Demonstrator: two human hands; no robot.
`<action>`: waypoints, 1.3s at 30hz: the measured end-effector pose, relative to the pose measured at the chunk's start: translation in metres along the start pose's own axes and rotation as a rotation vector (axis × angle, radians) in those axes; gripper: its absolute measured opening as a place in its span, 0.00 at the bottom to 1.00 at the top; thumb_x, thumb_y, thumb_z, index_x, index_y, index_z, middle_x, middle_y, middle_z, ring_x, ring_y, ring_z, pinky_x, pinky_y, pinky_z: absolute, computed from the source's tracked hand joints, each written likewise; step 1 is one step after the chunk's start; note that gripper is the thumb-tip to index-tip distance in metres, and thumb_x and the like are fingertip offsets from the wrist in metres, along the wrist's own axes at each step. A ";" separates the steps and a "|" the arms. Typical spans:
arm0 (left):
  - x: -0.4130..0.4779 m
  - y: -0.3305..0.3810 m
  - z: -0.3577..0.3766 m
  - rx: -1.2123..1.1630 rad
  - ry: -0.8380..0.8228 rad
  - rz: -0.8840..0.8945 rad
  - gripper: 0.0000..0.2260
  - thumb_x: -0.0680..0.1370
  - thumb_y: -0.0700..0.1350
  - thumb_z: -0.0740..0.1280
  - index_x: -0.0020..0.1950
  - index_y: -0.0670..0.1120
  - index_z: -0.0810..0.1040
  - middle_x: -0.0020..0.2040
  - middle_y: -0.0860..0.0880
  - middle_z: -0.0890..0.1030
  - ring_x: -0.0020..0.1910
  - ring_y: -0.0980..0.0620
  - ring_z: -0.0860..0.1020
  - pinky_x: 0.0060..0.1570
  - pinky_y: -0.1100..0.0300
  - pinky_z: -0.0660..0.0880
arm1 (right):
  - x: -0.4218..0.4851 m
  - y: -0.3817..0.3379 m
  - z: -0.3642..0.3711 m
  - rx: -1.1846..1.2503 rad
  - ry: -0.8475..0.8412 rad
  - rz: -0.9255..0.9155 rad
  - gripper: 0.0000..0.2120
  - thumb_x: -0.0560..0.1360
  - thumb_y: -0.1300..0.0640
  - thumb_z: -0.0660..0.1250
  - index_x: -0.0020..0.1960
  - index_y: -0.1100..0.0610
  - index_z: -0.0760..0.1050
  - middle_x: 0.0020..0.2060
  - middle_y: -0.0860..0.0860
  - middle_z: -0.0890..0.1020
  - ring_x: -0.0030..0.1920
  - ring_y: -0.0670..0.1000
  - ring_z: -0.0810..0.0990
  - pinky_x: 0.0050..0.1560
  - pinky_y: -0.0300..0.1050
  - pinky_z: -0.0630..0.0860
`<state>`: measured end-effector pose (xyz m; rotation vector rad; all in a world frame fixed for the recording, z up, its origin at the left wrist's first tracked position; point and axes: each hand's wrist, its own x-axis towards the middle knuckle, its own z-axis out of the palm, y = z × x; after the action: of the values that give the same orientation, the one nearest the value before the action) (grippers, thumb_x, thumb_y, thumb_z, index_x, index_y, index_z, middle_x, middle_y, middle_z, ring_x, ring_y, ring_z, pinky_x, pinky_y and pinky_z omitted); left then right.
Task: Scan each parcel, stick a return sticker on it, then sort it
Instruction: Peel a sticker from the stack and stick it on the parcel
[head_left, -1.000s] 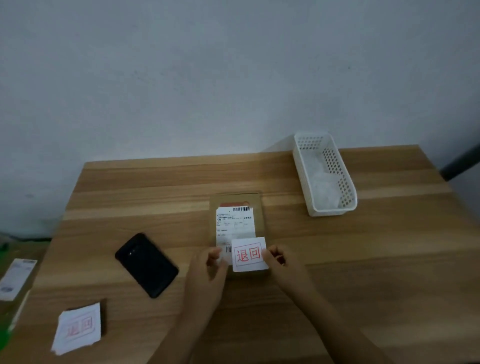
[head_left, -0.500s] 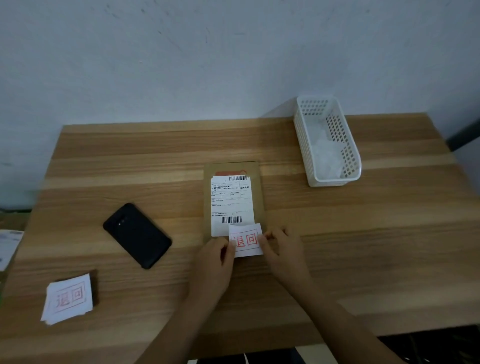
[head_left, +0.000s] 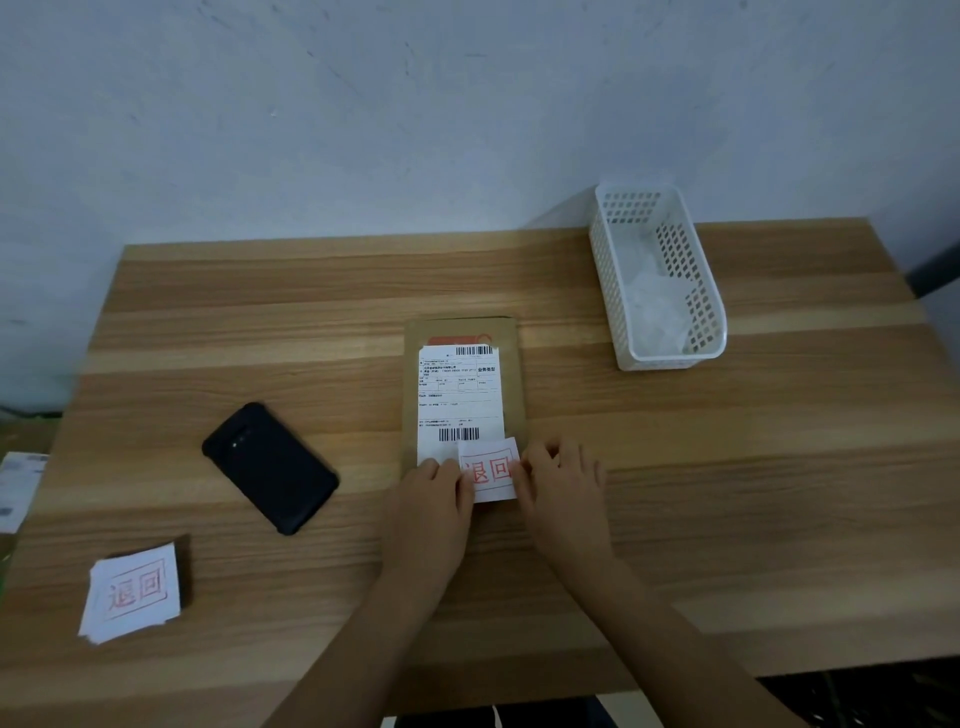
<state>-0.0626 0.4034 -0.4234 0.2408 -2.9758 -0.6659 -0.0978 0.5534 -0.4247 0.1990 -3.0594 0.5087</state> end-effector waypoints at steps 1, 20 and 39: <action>0.000 0.000 0.001 0.015 -0.003 -0.001 0.10 0.79 0.47 0.65 0.38 0.48 0.74 0.34 0.55 0.68 0.31 0.56 0.67 0.31 0.60 0.62 | 0.000 0.000 0.000 -0.023 0.013 -0.014 0.08 0.76 0.49 0.68 0.43 0.53 0.74 0.44 0.52 0.76 0.44 0.52 0.72 0.44 0.46 0.63; 0.005 -0.037 0.023 0.043 -0.020 0.472 0.24 0.83 0.57 0.51 0.72 0.44 0.70 0.72 0.47 0.70 0.72 0.51 0.65 0.72 0.56 0.59 | 0.013 0.030 0.015 0.153 -0.070 -0.530 0.19 0.77 0.48 0.59 0.62 0.55 0.78 0.66 0.52 0.77 0.70 0.51 0.67 0.69 0.45 0.61; -0.001 -0.038 -0.001 -0.391 -0.194 -0.279 0.50 0.69 0.61 0.74 0.80 0.51 0.45 0.78 0.52 0.57 0.75 0.53 0.60 0.71 0.52 0.64 | 0.021 0.013 -0.009 0.639 -0.507 0.140 0.38 0.67 0.50 0.78 0.72 0.47 0.63 0.62 0.38 0.75 0.66 0.43 0.73 0.57 0.35 0.73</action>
<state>-0.0566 0.3691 -0.4388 0.5954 -2.9265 -1.3511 -0.1197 0.5659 -0.4192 0.1405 -3.2568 1.6724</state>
